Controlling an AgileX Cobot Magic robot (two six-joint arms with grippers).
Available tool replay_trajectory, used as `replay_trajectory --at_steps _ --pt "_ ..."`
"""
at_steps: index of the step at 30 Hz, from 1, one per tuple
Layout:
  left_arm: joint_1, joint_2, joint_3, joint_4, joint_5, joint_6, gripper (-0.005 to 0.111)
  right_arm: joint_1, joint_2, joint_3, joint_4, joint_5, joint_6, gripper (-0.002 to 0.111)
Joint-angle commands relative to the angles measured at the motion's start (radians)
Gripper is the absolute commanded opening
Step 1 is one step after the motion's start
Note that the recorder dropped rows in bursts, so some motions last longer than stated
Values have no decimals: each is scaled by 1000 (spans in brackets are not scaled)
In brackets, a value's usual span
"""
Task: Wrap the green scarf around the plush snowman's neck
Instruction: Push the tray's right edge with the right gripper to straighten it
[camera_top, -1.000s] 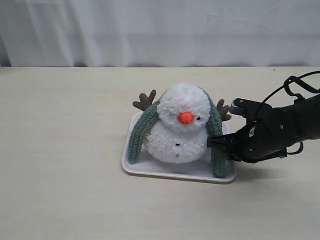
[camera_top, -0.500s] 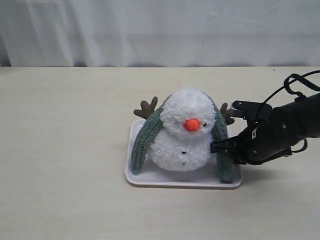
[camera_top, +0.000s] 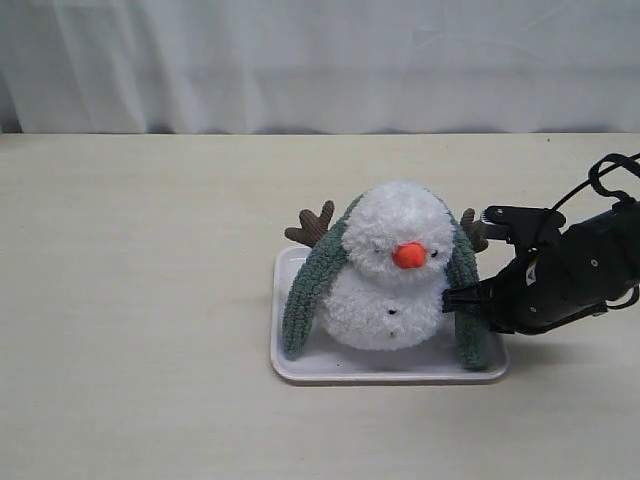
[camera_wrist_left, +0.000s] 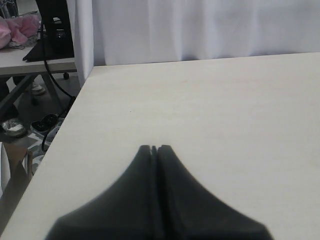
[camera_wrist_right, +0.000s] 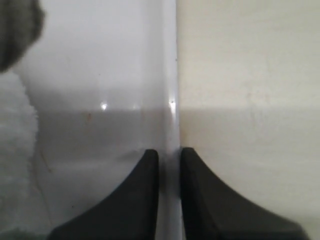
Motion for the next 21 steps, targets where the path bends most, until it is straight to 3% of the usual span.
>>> replay_trajectory --at_steps 1,6,15,21 --pt "1 -3 4 -1 -11 -2 0 -12 11 20 -36 50 -3 4" --pt "1 -3 4 -1 -11 -2 0 -12 11 20 -32 60 0 6" --pt "1 -3 4 -1 -11 -2 0 -12 -64 20 -32 118 0 39" --pt "1 -3 4 -1 -11 -2 0 -10 -154 20 -32 178 -22 42"
